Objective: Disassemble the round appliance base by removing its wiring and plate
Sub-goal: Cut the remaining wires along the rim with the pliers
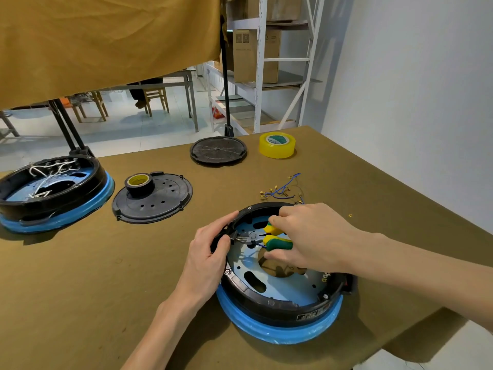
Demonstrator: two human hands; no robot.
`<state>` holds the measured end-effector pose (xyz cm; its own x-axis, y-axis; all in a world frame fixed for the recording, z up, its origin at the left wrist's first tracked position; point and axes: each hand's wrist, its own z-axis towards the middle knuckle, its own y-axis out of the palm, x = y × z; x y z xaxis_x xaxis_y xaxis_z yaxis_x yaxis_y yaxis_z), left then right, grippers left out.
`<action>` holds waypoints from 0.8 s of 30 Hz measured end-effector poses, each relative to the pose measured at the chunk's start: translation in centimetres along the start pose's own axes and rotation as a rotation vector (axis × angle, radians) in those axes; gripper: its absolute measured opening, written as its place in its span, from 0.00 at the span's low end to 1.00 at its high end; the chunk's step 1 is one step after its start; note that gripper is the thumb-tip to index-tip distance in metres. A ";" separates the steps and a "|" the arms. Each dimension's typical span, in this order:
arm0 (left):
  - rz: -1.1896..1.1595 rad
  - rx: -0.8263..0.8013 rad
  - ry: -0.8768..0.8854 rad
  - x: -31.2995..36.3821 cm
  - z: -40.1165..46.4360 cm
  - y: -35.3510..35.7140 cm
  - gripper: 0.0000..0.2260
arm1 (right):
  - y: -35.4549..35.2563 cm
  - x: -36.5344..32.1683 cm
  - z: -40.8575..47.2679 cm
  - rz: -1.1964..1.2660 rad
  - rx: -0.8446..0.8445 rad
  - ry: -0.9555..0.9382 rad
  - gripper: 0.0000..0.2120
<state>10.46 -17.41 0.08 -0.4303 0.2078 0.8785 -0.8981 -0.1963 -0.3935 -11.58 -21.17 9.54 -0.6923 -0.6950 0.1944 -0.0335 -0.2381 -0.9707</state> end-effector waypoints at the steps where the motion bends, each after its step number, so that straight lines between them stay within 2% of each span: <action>1: -0.001 0.003 0.000 0.0 0.0 0.0 0.19 | -0.1 0.0 0.1 0.000 -0.011 0.002 0.29; 12: 0.044 -0.026 0.021 0.1 0.2 -0.2 0.21 | -1.4 -0.5 1.7 -0.031 -0.123 0.020 0.28; 15: 0.036 -0.036 0.032 0.1 0.2 -0.4 0.20 | -1.2 -0.4 1.2 0.286 -0.233 0.227 0.31; 16: 0.036 -0.040 0.036 0.1 0.2 -0.4 0.21 | -1.3 -0.4 0.8 0.324 -0.237 0.253 0.31; 19: 0.032 -0.047 0.036 0.2 0.2 -0.4 0.21 | -0.6 -1.5 -0.1 -0.054 -0.091 0.060 0.28; 20: 0.033 -0.047 0.034 0.2 0.2 -0.4 0.21 | -0.3 -1.9 -0.3 -0.105 -0.063 0.020 0.27; 22: 0.027 -0.050 0.032 0.1 0.2 -0.4 0.21 | -1.0 -1.8 0.1 -0.011 -0.109 0.057 0.26; 24: 0.021 -0.056 0.031 0.1 0.1 -0.4 0.22 | -1.9 -0.7 1.2 0.247 -0.285 0.199 0.27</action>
<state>10.79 -17.44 0.32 -0.4507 0.2342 0.8614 -0.8923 -0.1474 -0.4268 -10.13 -21.04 11.39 -0.8293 -0.5564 -0.0526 -0.0283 0.1358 -0.9903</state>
